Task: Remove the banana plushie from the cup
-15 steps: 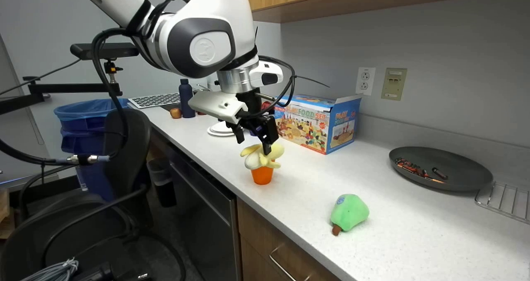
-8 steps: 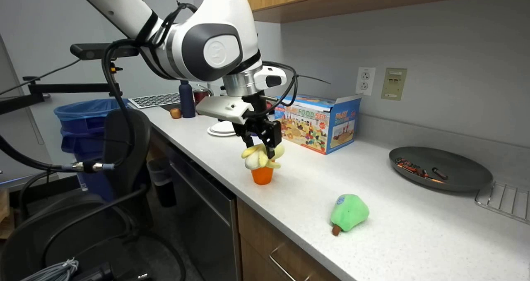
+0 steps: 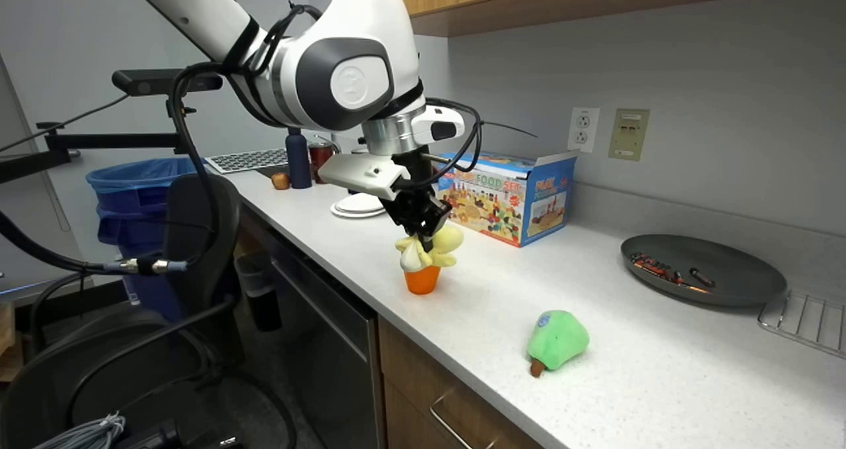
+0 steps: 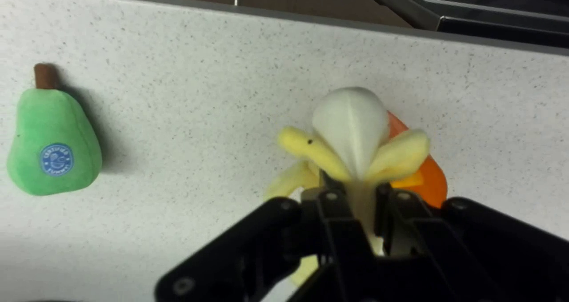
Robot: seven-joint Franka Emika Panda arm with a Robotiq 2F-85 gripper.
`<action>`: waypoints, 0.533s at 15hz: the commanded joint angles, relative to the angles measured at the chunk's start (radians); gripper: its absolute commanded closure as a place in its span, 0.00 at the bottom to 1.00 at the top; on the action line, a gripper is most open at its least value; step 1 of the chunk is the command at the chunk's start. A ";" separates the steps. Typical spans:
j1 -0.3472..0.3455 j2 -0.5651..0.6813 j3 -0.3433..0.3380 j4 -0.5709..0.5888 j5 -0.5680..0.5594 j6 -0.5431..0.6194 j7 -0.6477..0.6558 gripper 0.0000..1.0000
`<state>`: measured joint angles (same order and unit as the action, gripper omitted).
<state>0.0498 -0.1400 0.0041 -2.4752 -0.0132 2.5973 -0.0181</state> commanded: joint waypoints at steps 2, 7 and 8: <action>-0.002 -0.076 -0.017 0.016 0.094 -0.009 -0.039 0.97; -0.020 -0.123 -0.041 0.031 0.137 0.021 -0.002 0.97; -0.028 -0.124 -0.046 0.034 0.141 0.031 0.018 0.97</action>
<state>0.0448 -0.2497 -0.0311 -2.4502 0.1036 2.5999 -0.0247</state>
